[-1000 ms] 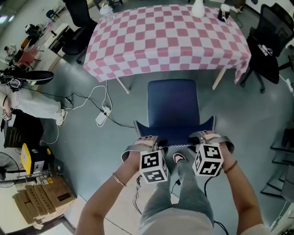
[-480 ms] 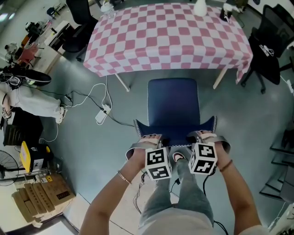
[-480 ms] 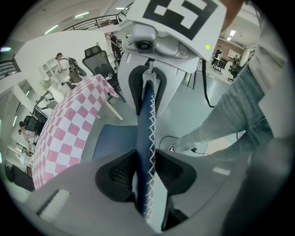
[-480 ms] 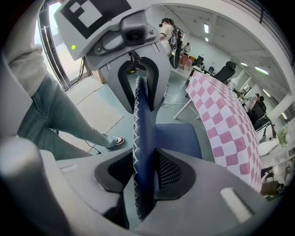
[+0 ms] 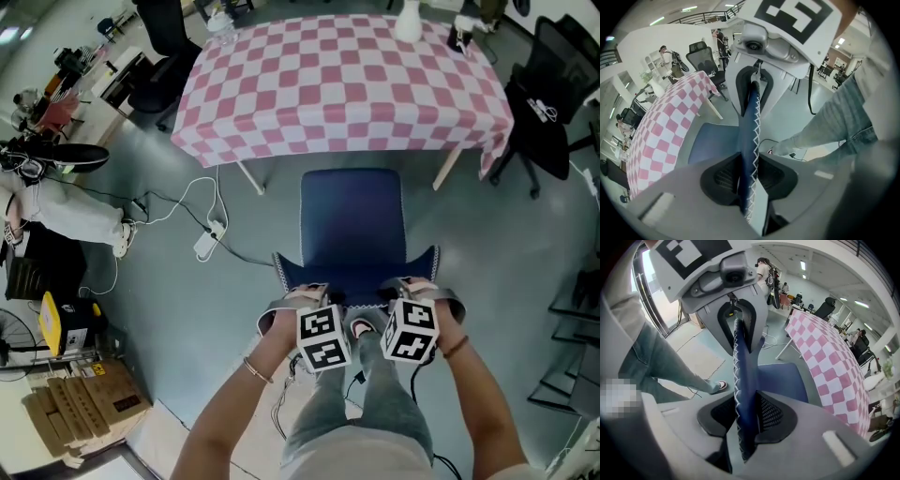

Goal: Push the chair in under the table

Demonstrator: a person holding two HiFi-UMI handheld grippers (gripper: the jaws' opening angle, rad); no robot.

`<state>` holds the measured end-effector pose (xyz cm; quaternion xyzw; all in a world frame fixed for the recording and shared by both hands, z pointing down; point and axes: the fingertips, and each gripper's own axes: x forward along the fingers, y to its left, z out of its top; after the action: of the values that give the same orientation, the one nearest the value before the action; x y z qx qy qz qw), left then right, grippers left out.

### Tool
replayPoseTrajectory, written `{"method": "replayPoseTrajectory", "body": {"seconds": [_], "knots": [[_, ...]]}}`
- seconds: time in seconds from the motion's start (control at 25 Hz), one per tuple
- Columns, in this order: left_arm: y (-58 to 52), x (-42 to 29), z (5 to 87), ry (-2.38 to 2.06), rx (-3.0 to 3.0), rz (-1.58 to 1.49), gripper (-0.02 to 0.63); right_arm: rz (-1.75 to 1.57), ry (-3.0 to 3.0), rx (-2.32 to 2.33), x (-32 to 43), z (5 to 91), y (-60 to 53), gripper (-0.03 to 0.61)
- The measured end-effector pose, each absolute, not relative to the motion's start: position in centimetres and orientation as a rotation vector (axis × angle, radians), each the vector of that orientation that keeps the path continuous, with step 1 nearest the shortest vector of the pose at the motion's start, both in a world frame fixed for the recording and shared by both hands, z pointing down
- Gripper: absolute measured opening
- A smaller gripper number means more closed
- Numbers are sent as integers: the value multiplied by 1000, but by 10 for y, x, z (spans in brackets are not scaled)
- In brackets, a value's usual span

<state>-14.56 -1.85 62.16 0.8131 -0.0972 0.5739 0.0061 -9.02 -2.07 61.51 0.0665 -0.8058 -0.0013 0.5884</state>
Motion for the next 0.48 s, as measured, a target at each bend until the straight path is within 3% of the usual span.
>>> {"method": "replayPoseTrajectory", "body": {"seconds": [0.48], "knots": [[-21, -147, 621, -299, 2541, 1764, 87, -24, -1871, 137, -89, 617, -24, 110]]}}
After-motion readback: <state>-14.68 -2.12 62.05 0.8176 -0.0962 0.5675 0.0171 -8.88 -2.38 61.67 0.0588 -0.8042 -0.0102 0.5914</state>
